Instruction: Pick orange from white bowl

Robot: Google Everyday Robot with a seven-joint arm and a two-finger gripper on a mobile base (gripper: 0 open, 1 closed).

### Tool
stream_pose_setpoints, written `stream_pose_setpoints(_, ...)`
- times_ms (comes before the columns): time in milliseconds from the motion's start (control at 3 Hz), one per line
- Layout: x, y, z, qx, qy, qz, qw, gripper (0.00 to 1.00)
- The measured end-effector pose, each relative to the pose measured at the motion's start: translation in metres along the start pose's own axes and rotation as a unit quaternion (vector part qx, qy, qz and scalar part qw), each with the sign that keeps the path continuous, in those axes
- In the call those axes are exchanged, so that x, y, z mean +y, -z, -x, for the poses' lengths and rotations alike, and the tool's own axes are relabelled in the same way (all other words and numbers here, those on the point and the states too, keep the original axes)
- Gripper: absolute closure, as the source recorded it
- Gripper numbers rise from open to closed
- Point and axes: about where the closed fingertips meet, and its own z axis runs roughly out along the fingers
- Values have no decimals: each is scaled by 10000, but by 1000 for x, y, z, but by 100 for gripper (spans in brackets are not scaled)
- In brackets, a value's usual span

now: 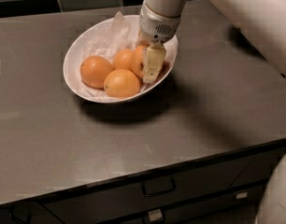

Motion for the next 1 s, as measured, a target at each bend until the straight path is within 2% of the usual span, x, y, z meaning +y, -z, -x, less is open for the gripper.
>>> stream_pose_setpoints(1000,-3,-10,-2,34,-3,88,10000,29)
